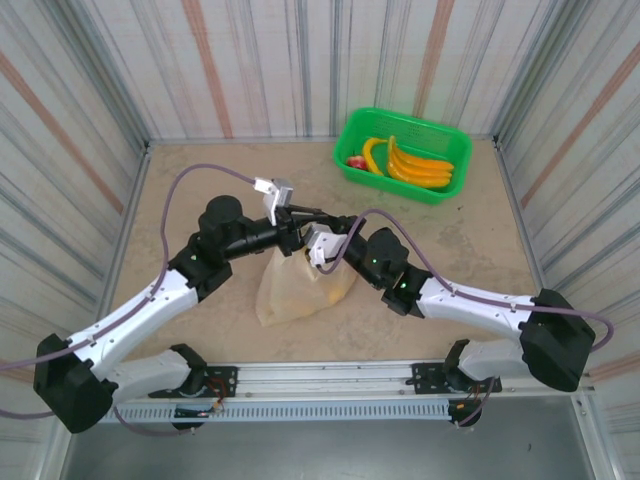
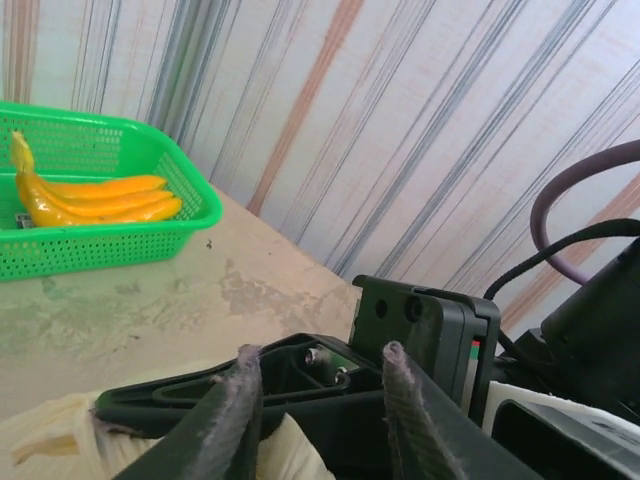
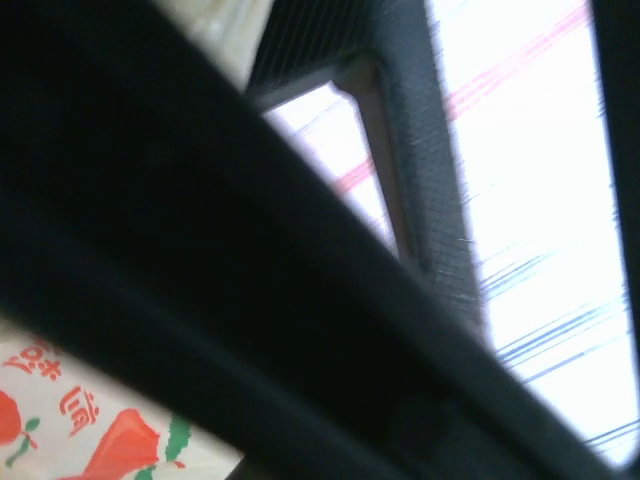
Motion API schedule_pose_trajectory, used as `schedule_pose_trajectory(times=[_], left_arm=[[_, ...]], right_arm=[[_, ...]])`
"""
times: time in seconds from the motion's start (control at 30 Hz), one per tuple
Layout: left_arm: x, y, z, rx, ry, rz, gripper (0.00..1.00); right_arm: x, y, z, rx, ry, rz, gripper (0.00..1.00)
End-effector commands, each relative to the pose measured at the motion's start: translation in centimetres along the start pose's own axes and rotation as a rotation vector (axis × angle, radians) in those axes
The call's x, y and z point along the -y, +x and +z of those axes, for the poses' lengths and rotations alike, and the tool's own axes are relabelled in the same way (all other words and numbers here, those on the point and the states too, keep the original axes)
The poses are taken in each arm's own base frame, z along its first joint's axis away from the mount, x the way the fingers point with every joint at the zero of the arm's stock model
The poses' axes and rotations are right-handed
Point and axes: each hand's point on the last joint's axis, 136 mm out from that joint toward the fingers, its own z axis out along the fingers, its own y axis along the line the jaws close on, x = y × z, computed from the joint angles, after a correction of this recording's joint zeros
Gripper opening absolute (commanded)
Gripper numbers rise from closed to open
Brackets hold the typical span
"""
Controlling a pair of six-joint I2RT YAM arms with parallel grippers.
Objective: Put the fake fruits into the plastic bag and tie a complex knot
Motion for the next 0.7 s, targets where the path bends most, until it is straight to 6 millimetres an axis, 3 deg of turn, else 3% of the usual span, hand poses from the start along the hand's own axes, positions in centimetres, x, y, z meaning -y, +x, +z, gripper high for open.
schedule_pose_trajectory(times=[0.0,0.13,0.3,0.47,0.57,0.67], left_arm=[[1.5,3.3,-0.2,-0.103,0.036,-0.082,0.48],[1.0,2.7,-1.8,-0.080,-0.039,-0.041,0.63],[2.0,0.8,-4.4,-0.027,-0.064,0.016,0.82],[3.3,0.2,-5.8,-0.055,-0.045,0.078,0.85],[3.9,-1.2,-7.0,-0.021,-0.049,0.117,0.86],[2.8,-3.2,-8.0,0.037,-0.115,0.073,0.87]], right_arm=[[1.1,-1.2,0.1,0.060,0.054,0.000,0.00],[0.4,-1.1,-0.4,0.059,0.000,0.019,0.00],[0.5,-0.8,-1.2,0.074,-0.048,0.100,0.00],[0.8,-0.9,-1.6,0.090,-0.052,0.125,0.00],[1.0,-1.1,-1.6,0.097,-0.045,0.129,0.00],[1.4,-1.4,-1.7,0.117,-0.025,0.139,0.00]])
